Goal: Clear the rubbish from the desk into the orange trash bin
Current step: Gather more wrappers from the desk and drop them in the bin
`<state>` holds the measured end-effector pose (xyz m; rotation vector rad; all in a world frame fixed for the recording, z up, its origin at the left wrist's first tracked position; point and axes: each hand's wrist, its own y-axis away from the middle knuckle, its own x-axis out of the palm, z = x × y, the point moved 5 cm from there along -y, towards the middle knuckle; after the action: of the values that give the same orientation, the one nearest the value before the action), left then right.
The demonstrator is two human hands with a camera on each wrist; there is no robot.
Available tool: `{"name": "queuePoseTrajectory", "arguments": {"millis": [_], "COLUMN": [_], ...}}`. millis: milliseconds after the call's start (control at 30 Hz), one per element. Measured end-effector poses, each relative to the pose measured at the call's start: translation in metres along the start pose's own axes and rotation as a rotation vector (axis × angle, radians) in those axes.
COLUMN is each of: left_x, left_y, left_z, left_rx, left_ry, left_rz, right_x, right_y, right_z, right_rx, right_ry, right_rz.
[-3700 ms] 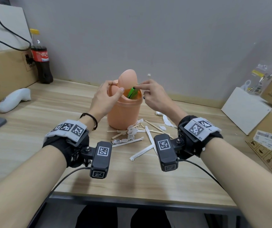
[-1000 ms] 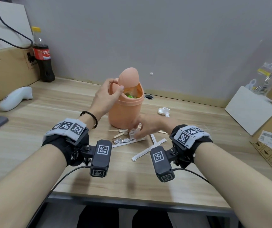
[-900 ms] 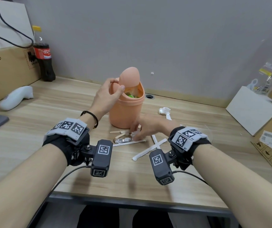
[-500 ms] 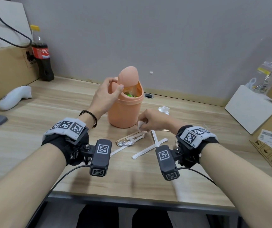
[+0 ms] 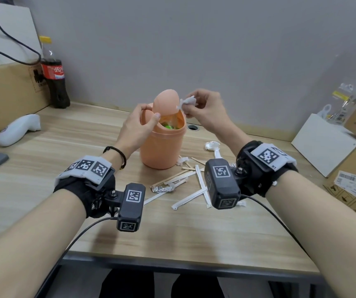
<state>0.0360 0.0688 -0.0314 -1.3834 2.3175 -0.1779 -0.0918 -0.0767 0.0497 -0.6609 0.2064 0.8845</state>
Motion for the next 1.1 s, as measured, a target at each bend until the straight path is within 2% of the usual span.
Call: {"name": "queuePoseTrajectory", "arguments": {"millis": [67, 133, 333, 567, 767, 933, 1000, 1100], "left_x": [0.0, 0.0, -0.001, -0.001, -0.001, 0.0, 0.0, 0.0], "left_y": [0.0, 0.0, 0.0, -0.002, -0.002, 0.0, 0.0, -0.001], "left_z": [-0.001, -0.001, -0.001, 0.002, 0.001, 0.0, -0.001, 0.0], "left_rx": [0.001, -0.004, -0.006, -0.006, -0.007, -0.004, -0.002, -0.001], "left_ry": [-0.003, -0.003, -0.01, 0.0, 0.007, 0.01, 0.009, 0.008], "left_rz": [0.0, 0.006, 0.0, 0.014, 0.015, 0.013, 0.012, 0.015], "right_x": [0.003, 0.009, 0.03, 0.029, 0.031, 0.016, 0.014, 0.015], "right_y": [-0.006, -0.007, -0.002, -0.006, -0.008, -0.003, -0.002, 0.005], "right_z": [-0.006, -0.014, -0.027, -0.024, -0.028, -0.029, -0.026, -0.016], "right_rx": [-0.029, -0.035, 0.001, 0.027, 0.047, 0.126, 0.132, 0.071], "right_ry": [0.119, 0.188, 0.247, 0.312, 0.497, 0.398, 0.328, 0.261], "right_rz": [-0.145, -0.202, -0.033, 0.069, 0.2, 0.064, 0.084, 0.21]}}
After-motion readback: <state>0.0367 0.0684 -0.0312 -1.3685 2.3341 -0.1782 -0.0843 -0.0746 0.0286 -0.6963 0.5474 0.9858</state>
